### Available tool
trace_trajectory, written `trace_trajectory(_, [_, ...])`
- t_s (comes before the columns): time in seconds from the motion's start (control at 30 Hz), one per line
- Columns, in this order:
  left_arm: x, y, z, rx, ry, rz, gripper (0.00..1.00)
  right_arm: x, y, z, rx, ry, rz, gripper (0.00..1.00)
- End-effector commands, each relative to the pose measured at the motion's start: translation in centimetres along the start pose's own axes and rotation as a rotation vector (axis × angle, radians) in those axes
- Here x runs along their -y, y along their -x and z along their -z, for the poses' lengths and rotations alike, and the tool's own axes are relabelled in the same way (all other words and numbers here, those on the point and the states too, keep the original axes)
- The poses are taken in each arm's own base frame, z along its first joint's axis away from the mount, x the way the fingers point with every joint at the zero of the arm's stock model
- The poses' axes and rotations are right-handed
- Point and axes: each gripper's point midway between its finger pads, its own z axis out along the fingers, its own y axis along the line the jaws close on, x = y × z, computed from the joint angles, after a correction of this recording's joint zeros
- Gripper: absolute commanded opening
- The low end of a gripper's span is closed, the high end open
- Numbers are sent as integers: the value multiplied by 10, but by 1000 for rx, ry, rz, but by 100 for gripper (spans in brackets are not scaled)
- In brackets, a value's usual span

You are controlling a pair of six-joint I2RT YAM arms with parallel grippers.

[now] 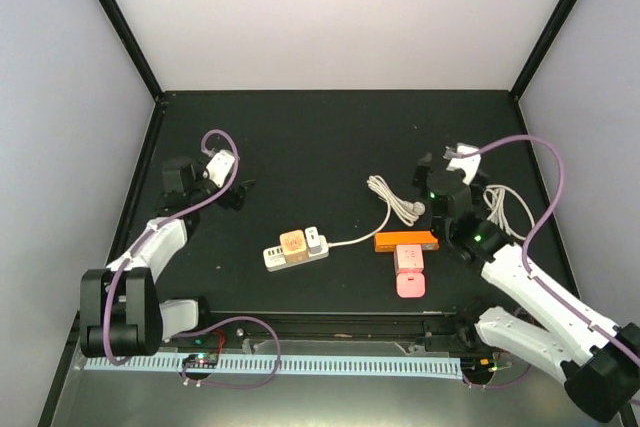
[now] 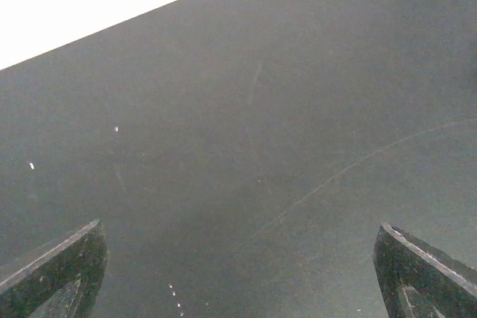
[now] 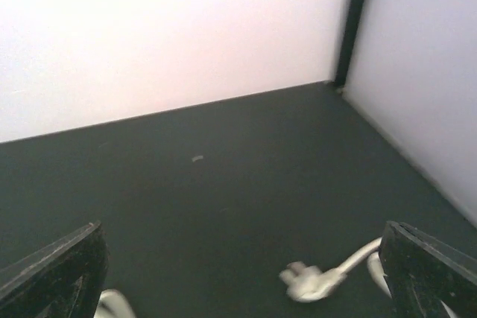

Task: Insert the plug

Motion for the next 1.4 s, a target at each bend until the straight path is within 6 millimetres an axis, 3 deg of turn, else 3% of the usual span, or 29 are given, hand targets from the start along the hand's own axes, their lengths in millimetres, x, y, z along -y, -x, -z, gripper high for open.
trace_trajectory(0.0, [-16,24,-4,187,70,43,99,67,12,-1,231,-252,-104,100])
trace_trajectory(0.03, [-17,25,-3,219,86,43,99,78,10,2,285,-262,-111,100])
trace_trajectory(0.07, [-18,27,-2,254,101,39,99,88,-6,3,329,-271,-102,100])
trace_trajectory(0.17, [-17,23,-4,316,111,31,99,120,-5,13,487,-309,-180,100])
trace_trajectory(0.23, [-22,10,-12,288,138,59,99,135,-17,-2,413,-352,-171,100])
trace_trajectory(0.37, [-30,11,-6,325,193,80,99,144,-36,-26,377,-348,-156,100])
trace_trajectory(0.47, [-33,-2,0,333,257,110,99,143,-47,-41,373,-349,-115,100])
trace_trajectory(0.53, [-32,5,6,434,274,67,99,140,-52,-52,371,-345,-73,100])
trace_trajectory(0.6, [-34,-5,-3,339,259,107,99,137,-57,-59,381,-330,-53,100])
trace_trajectory(0.67, [-35,2,-2,350,279,93,99,131,-58,-65,395,-305,-16,100])
trace_trajectory(0.77, [-33,2,0,377,281,80,99,100,-66,-89,292,-138,85,100])
trace_trajectory(0.83, [-34,2,-2,358,277,87,99,102,-73,-94,285,-78,73,100])
trace_trajectory(0.9, [-36,-2,-4,325,281,110,99,104,-68,-95,326,-53,54,100])
trace_trajectory(1.0, [-35,0,-3,344,277,93,99,102,-72,-110,240,-53,62,100])
trace_trajectory(1.37, [-35,0,-3,337,278,98,99,101,-74,-114,221,-51,73,100])
